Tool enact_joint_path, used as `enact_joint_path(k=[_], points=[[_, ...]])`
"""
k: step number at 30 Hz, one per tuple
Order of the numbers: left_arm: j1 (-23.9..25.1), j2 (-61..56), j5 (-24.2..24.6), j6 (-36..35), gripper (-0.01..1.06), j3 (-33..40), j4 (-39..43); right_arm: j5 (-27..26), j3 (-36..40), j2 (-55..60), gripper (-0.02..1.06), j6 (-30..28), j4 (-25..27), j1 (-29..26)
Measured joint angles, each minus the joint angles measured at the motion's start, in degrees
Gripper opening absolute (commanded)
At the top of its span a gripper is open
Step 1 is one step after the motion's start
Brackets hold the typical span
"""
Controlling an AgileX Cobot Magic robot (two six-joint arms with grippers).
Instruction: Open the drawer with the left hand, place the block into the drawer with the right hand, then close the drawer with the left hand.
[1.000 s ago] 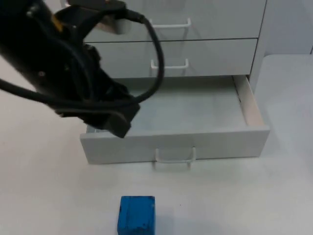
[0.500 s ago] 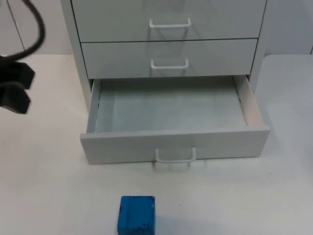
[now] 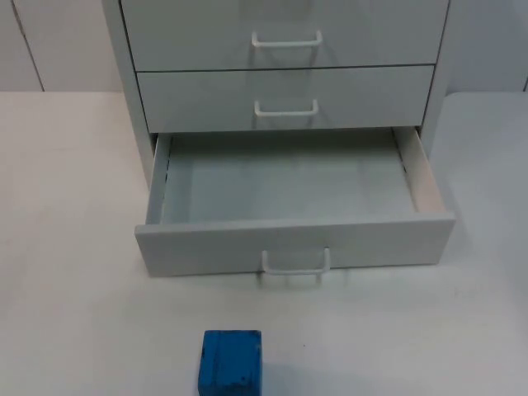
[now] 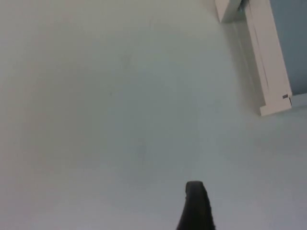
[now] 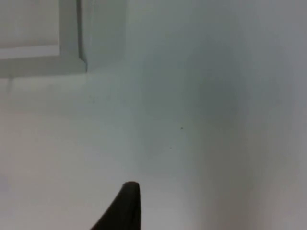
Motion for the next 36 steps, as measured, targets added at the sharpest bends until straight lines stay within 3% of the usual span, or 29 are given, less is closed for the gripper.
enact_joint_path(k=[7, 13, 23, 26, 30, 36], points=[[0.00, -6.62, 0.11, -0.42, 0.59, 2.85, 0.00, 0.11, 0.00, 0.00, 1.04, -4.43, 4.14, 1.62], [0.00, -11.15, 1.10, -0.50, 0.59, 2.85, 1.01, 0.11, 0.00, 0.00, 1.04, -5.40, 4.40, 9.62], [0.00, -12.04, 1.50, -0.56, 0.59, 2.85, 2.11, -2.61, -1.74, 2.02, 1.04, -3.08, 4.40, 32.86], [0.00, -12.04, 1.50, -0.56, 0.59, 2.85, 2.11, -3.66, -2.85, 3.78, 1.04, -2.50, 4.09, 37.01], [0.00, -12.04, 1.50, -0.56, 0.59, 2.85, 2.11, -5.12, -7.53, 12.63, 1.04, 1.43, -0.83, 46.24], [0.00, -12.04, 1.50, -0.56, 0.59, 2.85, 2.33, -5.47, -13.96, 24.10, 1.04, 2.76, -5.54, 51.80]])
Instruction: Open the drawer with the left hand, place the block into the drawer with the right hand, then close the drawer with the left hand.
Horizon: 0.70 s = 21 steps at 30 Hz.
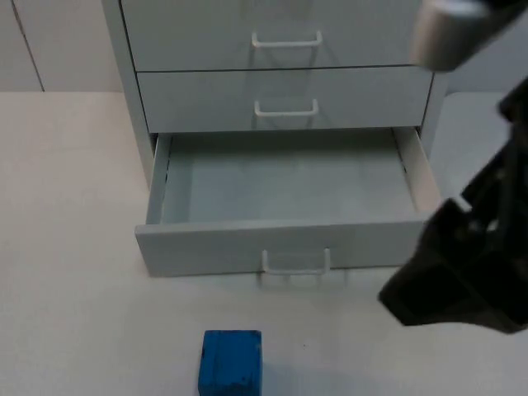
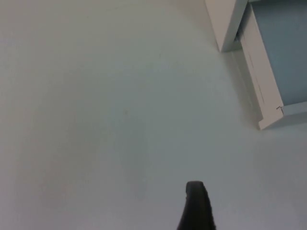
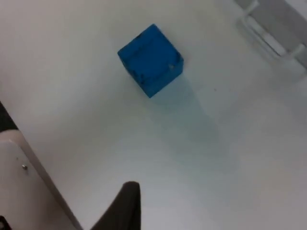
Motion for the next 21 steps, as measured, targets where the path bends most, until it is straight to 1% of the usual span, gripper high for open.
enact_joint_path(k=[1, 2, 5, 6, 7, 12, 13, 15, 17, 21], points=[[0.00, 0.00, 0.00, 0.00, 0.59, 0.00, 0.00, -0.03, -2.43, 4.43, 1.04, -0.39, -0.71, 1.06], [0.00, 0.00, 0.00, 0.00, 0.59, 0.00, 0.00, -0.03, -3.36, 5.41, 1.04, -0.73, -0.81, 1.41], [0.00, 0.00, 0.00, 0.00, 0.59, 0.00, 0.23, -0.14, -8.49, 13.75, 1.04, -3.43, -1.37, 3.00], [0.00, 0.00, 0.00, 0.00, 0.59, 0.00, 0.23, -0.14, -10.24, 15.89, 1.04, -4.56, -1.68, 3.52], [0.00, 0.00, 0.00, 0.00, 0.59, 0.00, 0.23, -0.14, -10.24, 15.89, 1.04, -4.56, -1.68, 3.52], [0.00, 0.00, 0.00, 0.00, 0.59, 0.00, 0.23, -0.16, -17.61, 26.48, 1.04, -9.38, -1.68, 5.28], [0.00, 0.00, 0.00, 0.00, 0.59, 0.00, 0.23, -0.16, -17.61, 26.48, 1.04, -9.38, -1.68, 5.28], [0.00, 0.00, 0.00, 0.00, 0.59, 0.00, 0.23, -0.26, -20.06, 29.64, 1.04, -11.41, -1.68, 5.92], [0.00, 0.00, 0.00, 0.00, 0.59, 0.00, 0.23, -0.26, -21.64, 32.47, 1.04, -12.19, -1.68, 6.41], [0.00, 0.00, 0.00, 0.00, 0.59, 0.00, 0.36, -0.41, -22.81, 35.49, 1.04, -13.50, -2.41, 6.53]])
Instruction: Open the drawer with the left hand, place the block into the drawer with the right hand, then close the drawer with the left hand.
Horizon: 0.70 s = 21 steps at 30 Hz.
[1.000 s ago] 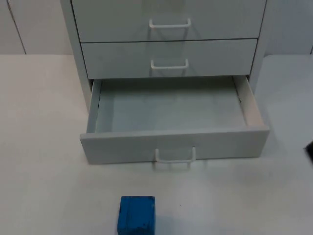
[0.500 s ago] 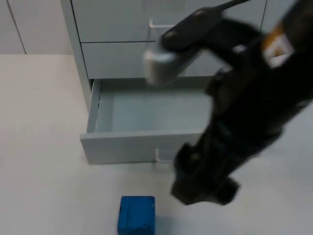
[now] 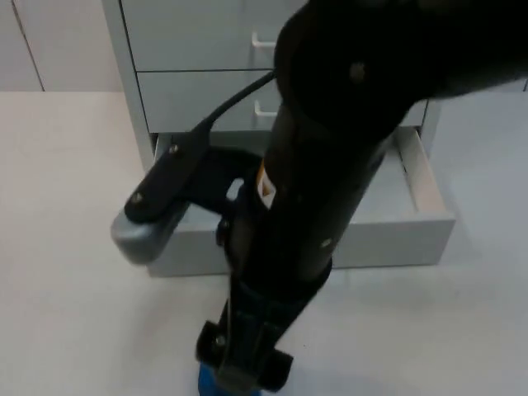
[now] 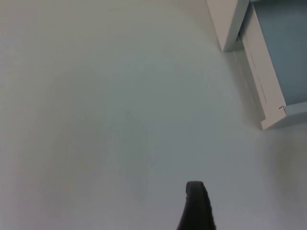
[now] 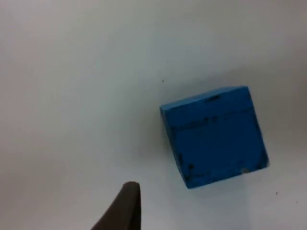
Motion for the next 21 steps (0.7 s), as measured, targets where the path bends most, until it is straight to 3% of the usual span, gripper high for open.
enact_joint_path(k=[14, 21], points=[[0.00, 0.00, -1.22, 0.00, 0.59, 0.00, 0.10, -4.37, -0.34, 5.84, 1.04, -7.58, -0.31, 0.39], [0.00, 0.00, -1.22, 0.00, 0.59, 0.00, 0.10, -5.10, -0.34, 8.79, 0.96, -8.47, -0.31, 0.48]])
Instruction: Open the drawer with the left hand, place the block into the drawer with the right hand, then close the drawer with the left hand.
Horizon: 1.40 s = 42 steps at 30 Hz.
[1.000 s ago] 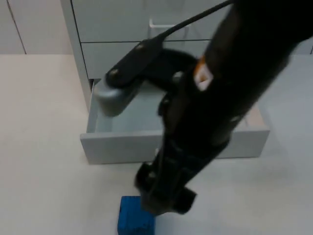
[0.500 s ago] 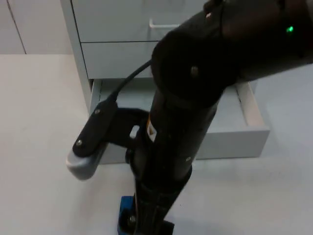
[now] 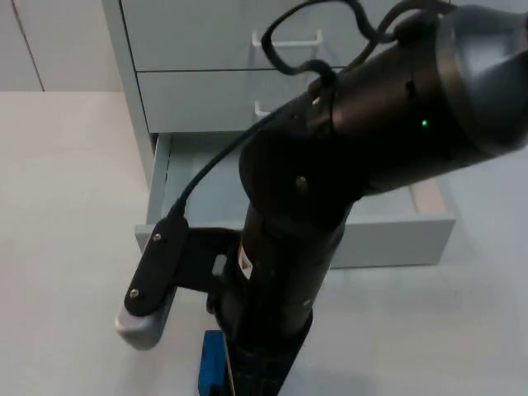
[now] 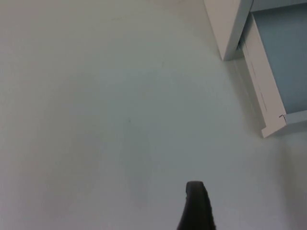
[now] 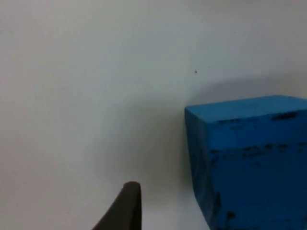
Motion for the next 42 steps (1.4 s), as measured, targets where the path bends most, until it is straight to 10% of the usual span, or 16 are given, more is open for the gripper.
enact_joint_path(k=[8, 15, 42], points=[[0.00, 0.00, 0.00, 0.00, 0.59, 0.00, 0.00, -1.29, 0.00, 0.91, 0.75, -0.53, 0.00, 0.00], [0.00, 0.00, 0.00, 0.00, 0.59, 0.00, 0.00, -1.29, 0.00, 1.03, 0.02, -0.66, 0.00, 0.00], [0.00, 0.00, 0.00, 0.00, 0.59, 0.00, 0.00, 17.31, -0.03, -18.40, 0.00, 5.33, 0.00, -0.53]])
